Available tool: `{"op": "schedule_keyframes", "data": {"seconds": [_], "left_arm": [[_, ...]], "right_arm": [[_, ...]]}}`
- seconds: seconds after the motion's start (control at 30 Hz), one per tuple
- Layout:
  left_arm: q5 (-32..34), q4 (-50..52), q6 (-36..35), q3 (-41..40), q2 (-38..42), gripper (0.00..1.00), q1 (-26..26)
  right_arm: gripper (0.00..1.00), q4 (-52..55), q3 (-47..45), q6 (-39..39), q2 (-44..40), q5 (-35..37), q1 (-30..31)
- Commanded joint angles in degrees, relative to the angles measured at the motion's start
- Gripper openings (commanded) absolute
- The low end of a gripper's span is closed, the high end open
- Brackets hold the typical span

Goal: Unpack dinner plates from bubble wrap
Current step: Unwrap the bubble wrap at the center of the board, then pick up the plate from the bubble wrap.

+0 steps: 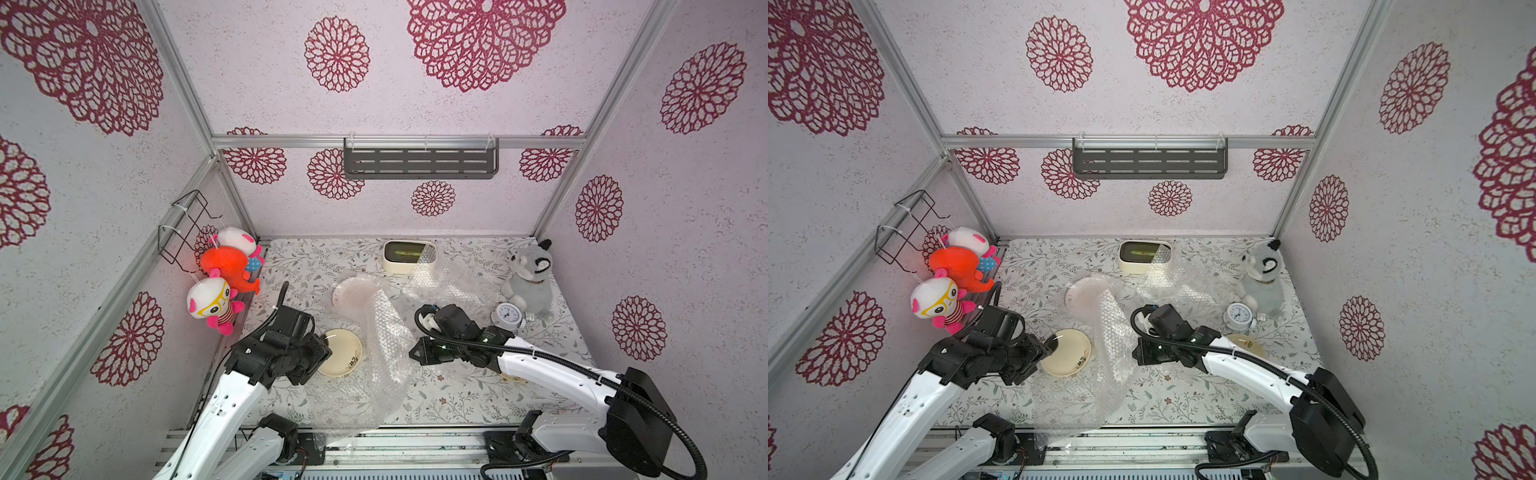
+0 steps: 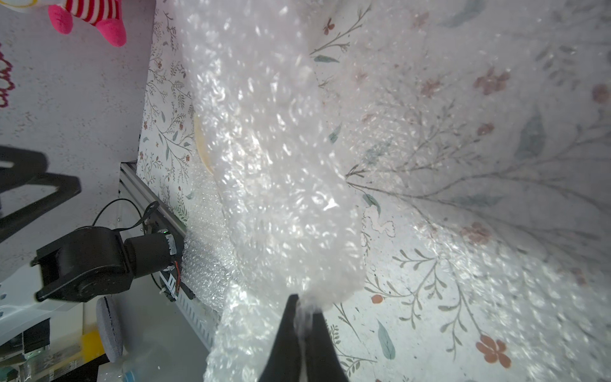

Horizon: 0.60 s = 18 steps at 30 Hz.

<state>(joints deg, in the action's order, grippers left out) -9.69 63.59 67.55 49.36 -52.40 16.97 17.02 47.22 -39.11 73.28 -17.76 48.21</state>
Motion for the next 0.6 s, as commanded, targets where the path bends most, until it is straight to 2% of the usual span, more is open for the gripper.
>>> {"op": "schedule_keyframes", "data": {"seconds": [0.0, 0.2, 0.57], "left_arm": [[-5.06, -6.73, -6.16, -3.64, -3.51, 0.61, -6.27], [-6.65, -10.12, -11.4, -5.87, -9.48, 0.61, -11.01], [-5.62, -16.93, -12.79, -10.61, -15.33, 0.6, -12.92]], "right_arm": [[0.06, -0.22, 0.72, -0.89, -1.6, 0.66, 0.03], [0.07, 0.17, 0.24, -1.06, -2.14, 0.19, 0.13], [0.08, 0.48, 0.26, -1.05, -1.78, -0.34, 0.09]]}}
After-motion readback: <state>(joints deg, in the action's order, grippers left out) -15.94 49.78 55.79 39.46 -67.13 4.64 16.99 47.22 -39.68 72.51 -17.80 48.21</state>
